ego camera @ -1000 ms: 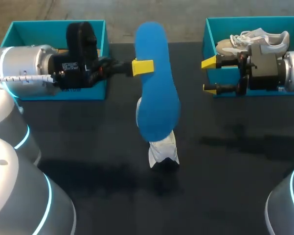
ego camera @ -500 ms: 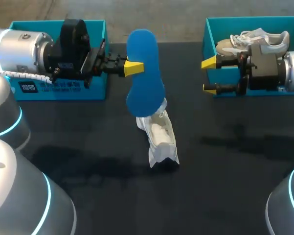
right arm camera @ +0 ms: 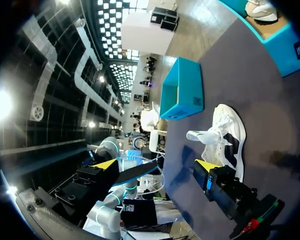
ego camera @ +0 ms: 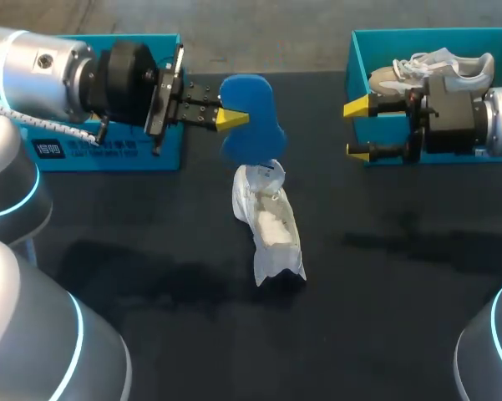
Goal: Take the shoe out of the shoebox, open the shoe tongue, remove and reinsert the insole, then place the shoe into the shoebox
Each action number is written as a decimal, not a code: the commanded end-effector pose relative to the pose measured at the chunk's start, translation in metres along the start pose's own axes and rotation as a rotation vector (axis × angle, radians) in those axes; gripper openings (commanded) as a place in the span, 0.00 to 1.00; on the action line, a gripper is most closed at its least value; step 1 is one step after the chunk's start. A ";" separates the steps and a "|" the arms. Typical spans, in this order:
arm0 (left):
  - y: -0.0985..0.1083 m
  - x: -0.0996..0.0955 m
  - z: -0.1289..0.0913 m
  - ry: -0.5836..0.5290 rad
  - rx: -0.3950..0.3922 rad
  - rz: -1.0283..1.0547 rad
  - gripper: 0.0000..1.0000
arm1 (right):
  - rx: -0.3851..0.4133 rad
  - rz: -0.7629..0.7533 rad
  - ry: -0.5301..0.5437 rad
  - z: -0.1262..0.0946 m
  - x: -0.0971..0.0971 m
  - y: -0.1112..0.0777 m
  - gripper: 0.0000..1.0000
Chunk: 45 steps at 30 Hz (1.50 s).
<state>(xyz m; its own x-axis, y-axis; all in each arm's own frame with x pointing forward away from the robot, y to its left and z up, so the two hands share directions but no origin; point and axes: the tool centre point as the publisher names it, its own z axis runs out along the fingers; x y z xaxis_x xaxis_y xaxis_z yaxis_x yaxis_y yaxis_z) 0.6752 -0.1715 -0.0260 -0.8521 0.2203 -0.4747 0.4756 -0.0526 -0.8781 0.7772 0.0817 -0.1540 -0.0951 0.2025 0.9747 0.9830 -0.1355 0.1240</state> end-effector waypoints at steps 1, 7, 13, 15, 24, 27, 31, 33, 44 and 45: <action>0.002 -0.003 0.000 0.032 -0.023 0.487 0.00 | -0.001 0.000 -0.001 0.002 0.000 0.000 1.00; 0.002 -0.003 0.000 0.032 -0.023 0.487 0.00 | -0.001 0.000 -0.001 0.002 0.000 0.000 1.00; 0.019 0.004 -0.001 0.079 -0.080 0.684 0.00 | -0.001 0.000 -0.001 0.002 0.000 0.000 1.00; 0.026 0.006 0.000 0.026 -0.071 0.735 0.00 | -0.001 0.000 -0.001 0.002 0.000 0.000 1.00; 0.056 0.014 -0.003 0.070 -0.176 1.101 0.00 | -0.001 0.000 -0.001 0.002 0.000 0.000 1.00; 0.065 0.016 -0.002 0.064 -0.203 1.157 0.00 | -0.001 0.000 -0.001 0.002 0.000 0.000 1.00; 0.075 0.022 0.001 0.064 -0.218 1.205 0.00 | -0.001 0.000 -0.001 0.002 0.000 0.000 1.00; 0.081 0.024 0.002 0.080 -0.225 1.224 0.00 | -0.001 0.000 -0.001 0.002 0.000 0.000 1.00; 0.107 0.029 0.015 0.053 -0.243 1.220 0.00 | 0.062 0.001 0.015 0.017 0.008 -0.003 1.00; 0.110 0.028 0.016 0.052 -0.247 1.224 0.00 | 0.073 0.001 0.015 0.019 0.010 -0.004 1.00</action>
<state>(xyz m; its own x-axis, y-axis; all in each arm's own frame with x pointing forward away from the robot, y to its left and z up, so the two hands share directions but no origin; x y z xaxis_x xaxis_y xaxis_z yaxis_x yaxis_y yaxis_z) 0.6971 -0.1788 -0.1311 0.1809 0.2005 -0.9628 0.9829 -0.0722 0.1697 0.7687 0.0965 -0.1489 -0.0989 0.1842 0.9779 0.9899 -0.0819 0.1156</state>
